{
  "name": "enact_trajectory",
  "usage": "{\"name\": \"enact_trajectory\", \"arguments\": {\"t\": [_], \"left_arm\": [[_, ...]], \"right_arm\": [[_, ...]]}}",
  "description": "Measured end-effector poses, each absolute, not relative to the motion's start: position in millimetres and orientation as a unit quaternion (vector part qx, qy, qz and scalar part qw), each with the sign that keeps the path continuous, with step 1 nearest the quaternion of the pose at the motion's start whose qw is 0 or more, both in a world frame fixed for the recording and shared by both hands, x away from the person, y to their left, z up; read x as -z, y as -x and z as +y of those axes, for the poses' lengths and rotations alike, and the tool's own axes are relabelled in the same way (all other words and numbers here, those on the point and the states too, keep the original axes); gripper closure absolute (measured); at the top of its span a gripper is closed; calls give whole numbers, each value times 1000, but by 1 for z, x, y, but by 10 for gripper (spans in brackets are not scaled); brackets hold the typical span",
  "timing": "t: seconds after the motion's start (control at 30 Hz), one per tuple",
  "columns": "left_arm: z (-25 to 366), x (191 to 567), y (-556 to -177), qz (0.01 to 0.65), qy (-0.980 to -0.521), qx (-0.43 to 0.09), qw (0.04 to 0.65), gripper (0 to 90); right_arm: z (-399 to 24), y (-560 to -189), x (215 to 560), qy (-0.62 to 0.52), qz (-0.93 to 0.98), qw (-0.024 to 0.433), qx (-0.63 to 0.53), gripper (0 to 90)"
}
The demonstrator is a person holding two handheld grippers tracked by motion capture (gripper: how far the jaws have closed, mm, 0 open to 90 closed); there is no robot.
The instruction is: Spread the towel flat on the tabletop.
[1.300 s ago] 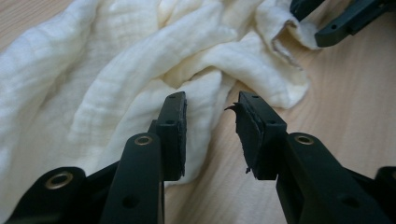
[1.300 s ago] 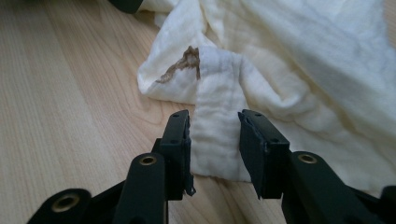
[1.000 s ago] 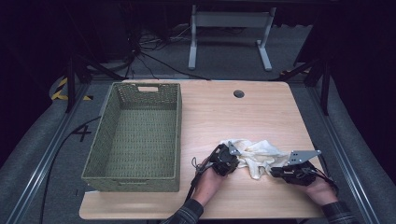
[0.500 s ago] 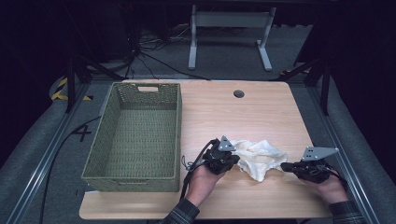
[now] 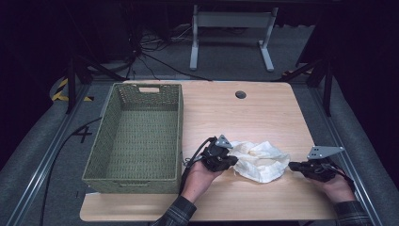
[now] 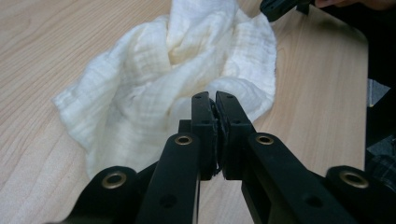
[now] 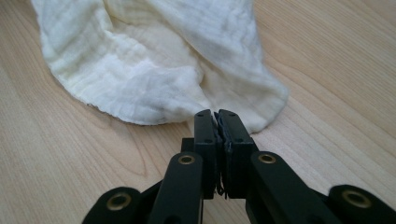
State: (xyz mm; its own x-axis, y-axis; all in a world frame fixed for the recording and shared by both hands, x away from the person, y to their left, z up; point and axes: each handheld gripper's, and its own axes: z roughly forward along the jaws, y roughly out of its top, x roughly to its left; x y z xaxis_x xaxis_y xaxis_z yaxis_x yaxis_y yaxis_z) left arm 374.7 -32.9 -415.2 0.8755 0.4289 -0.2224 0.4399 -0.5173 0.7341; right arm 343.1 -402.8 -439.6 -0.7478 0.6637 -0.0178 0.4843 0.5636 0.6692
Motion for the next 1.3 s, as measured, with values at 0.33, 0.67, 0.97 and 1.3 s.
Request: {"name": "enact_trajectory", "arguments": {"t": [0.33, 0.67, 0.97, 1.3], "left_arm": [[-39, 433, -406, 267, -876, 2, 403, 855], [-34, 422, -392, 272, -874, -16, 402, 822], [-26, 433, -354, 293, -886, -13, 360, 899], [-32, 449, -372, 314, -886, -6, 341, 899]], "right_arm": [[-402, -344, 441, -328, 875, 131, -331, 866], [-403, -344, 442, -328, 875, 130, -332, 866], [-403, -344, 442, -328, 875, 130, -332, 866], [-403, -344, 442, -327, 875, 130, -333, 866]]}}
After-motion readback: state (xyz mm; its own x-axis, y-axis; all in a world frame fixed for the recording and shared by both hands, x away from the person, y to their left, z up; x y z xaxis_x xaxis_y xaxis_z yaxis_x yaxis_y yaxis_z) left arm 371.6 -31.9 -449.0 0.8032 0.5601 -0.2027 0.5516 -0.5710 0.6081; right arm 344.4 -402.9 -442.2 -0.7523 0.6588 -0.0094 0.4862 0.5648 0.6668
